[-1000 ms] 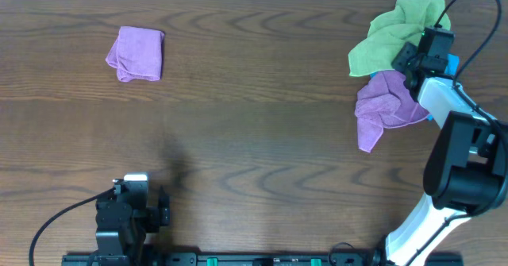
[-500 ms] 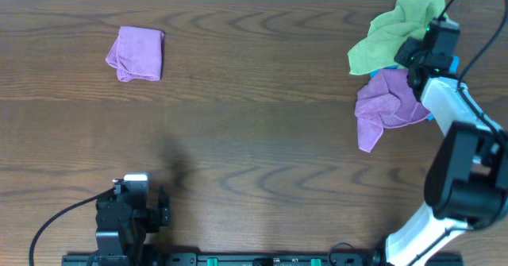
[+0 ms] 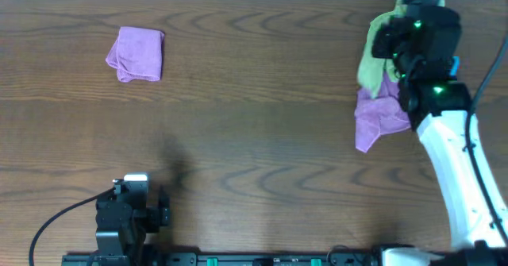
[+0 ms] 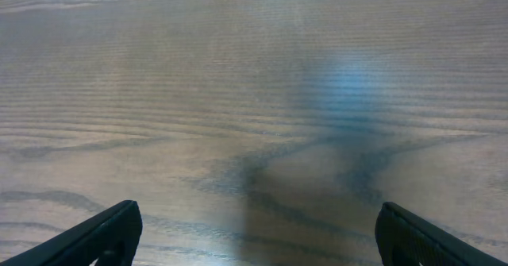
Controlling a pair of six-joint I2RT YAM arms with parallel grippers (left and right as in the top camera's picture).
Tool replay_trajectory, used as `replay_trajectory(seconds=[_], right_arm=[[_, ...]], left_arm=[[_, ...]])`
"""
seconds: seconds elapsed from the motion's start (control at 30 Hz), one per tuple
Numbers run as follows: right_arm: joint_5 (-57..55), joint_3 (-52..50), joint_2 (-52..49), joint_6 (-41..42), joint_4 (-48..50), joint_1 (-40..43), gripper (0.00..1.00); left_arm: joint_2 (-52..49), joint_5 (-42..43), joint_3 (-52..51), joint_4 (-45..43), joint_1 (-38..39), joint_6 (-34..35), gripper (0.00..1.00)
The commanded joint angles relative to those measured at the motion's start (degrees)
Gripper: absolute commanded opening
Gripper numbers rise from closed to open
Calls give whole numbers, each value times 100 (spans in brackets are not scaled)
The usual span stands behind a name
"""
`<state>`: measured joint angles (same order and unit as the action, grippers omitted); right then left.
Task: Fold the cloth
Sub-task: 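Pull the green cloth off the pile and drop it mid-table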
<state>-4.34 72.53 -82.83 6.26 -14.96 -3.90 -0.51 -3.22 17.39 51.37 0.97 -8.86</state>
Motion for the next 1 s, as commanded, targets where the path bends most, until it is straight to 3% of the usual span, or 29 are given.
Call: replay_trajectory(seconds=[0.0, 0.5, 0.77, 0.97], right_arm=[[153, 96, 157, -212, -120, -334, 1], [481, 107, 262, -208, -1523, -2828, 1], [1178, 107, 85, -210, -2048, -2977, 1], [1351, 109, 476, -380, -2883, -3558, 1]], left_arm=[[28, -125, -48, 225, 24, -140, 95], [28, -125, -48, 225, 24, -140, 95], [28, -125, -48, 225, 24, -140, 95], [28, -125, -48, 225, 24, -140, 95]])
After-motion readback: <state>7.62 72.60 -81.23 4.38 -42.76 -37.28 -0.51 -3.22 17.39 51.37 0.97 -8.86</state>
